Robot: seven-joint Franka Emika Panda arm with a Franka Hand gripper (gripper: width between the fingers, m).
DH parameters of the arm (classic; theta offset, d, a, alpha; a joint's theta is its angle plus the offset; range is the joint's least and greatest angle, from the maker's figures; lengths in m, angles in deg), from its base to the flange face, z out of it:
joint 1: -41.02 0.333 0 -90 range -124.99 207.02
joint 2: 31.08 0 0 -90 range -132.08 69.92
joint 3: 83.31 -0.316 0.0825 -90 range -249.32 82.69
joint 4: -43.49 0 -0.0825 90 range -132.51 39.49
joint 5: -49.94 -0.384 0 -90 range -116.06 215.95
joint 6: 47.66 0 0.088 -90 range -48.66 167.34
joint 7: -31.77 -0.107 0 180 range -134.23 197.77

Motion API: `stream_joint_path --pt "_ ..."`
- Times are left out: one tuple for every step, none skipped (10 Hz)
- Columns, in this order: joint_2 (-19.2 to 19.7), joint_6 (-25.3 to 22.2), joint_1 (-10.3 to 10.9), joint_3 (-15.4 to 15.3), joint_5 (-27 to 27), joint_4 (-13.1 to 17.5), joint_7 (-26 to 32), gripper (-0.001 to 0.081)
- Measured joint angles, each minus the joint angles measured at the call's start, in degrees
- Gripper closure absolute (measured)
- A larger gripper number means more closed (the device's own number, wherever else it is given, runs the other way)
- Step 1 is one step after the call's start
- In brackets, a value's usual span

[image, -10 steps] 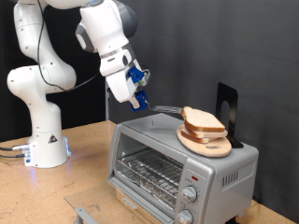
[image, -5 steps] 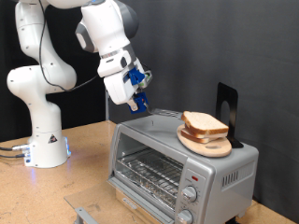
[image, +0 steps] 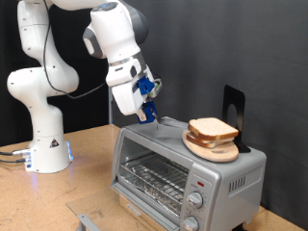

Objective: Make a piece of toast with the oven

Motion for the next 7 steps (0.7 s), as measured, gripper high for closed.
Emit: stream_joint_path --pt "0.84 0.16 0.00 -0.07 0.06 0.71 -0.04 0.0365" --pt "1.63 0.30 0.00 -0.17 0.09 1.35 -0.09 0.0367" --pt "2.37 0.41 0.00 -0.31 0.17 2.04 -0.30 0.0367" --pt "3.08 0.65 0.00 -0.51 0.43 2.68 -0.79 0.0369" --pt "3.73 0.88 0.00 -0.72 0.98 3.31 -1.30 0.0369" --pt "4.39 1.74 0.00 -1.06 2.24 3.89 -2.18 0.0372" --pt "5.04 2.47 0.01 -1.62 3.90 4.44 -3.32 0.0382"
